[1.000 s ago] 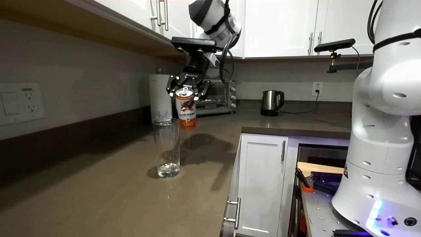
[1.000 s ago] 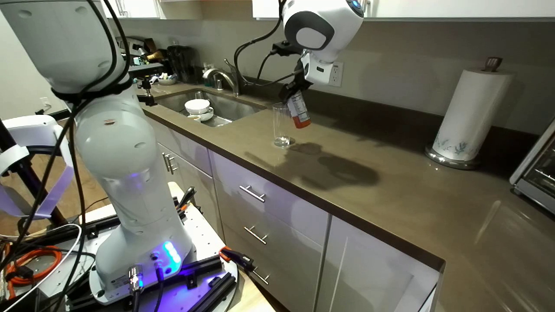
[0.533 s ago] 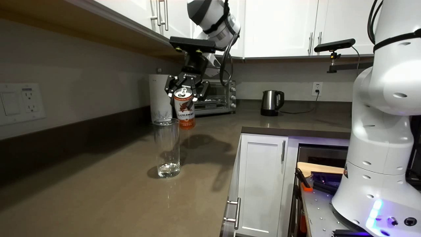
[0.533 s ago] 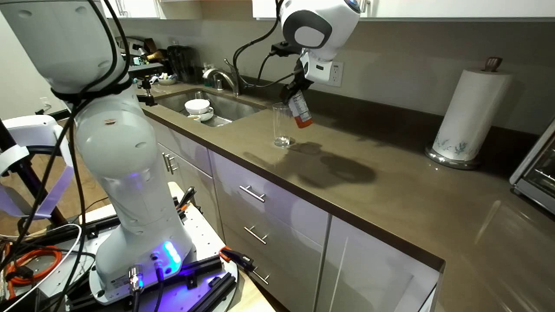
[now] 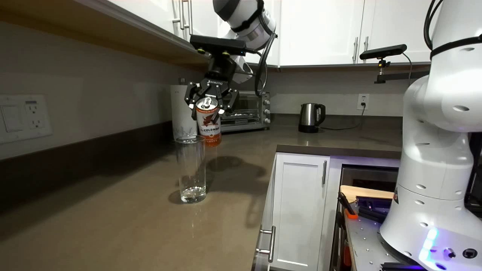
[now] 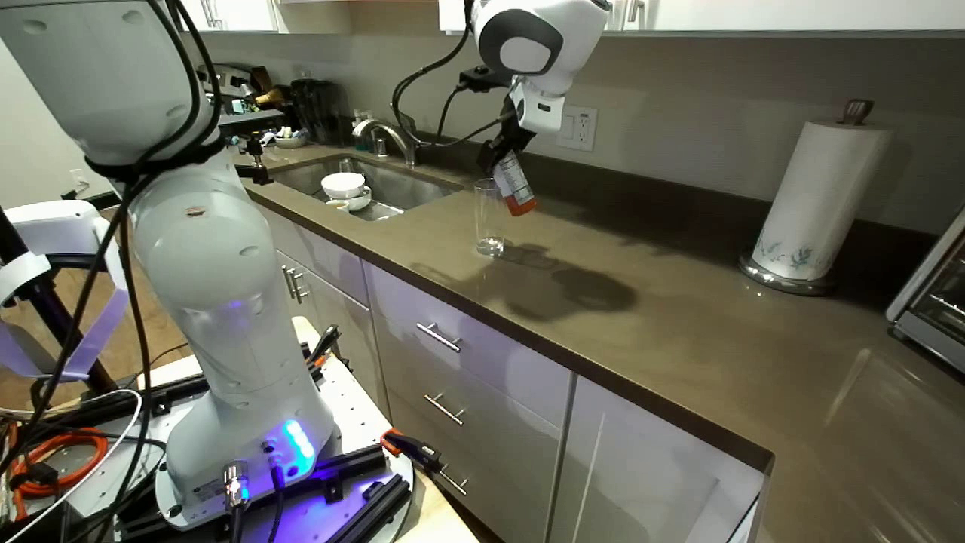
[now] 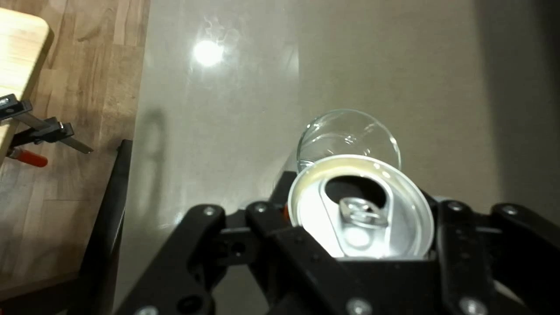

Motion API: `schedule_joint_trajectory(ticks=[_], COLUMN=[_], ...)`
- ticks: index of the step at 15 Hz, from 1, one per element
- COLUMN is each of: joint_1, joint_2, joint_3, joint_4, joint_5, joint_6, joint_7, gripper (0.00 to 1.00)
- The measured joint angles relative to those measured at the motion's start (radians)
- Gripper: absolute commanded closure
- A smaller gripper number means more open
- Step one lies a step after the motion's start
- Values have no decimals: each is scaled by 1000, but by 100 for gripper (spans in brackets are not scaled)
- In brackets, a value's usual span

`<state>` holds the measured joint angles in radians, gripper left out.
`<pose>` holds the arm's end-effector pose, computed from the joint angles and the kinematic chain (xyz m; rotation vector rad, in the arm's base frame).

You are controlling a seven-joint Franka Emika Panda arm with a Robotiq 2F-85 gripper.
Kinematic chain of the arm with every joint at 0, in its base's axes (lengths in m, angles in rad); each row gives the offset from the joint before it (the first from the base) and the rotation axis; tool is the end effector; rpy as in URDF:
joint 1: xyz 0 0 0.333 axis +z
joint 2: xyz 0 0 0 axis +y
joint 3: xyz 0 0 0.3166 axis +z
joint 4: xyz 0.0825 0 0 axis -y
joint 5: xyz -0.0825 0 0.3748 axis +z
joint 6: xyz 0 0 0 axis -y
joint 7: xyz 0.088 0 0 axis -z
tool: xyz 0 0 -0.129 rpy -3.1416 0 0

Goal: Pick up the can, pour its contents in the glass cup and put it down

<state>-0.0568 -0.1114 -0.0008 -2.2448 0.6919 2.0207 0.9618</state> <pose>0.4924 0.0214 0.4038 -2.0204 1.6439 0.4842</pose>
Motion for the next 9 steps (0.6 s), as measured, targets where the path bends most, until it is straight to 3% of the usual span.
schedule_joint_trajectory(ticks=[9], joint_1=[21], joint_2=[-30], joint_3=[37], joint_4=[-57], joint_5=[-73], joint_6=[100], joint_7=[40], gripper=[72])
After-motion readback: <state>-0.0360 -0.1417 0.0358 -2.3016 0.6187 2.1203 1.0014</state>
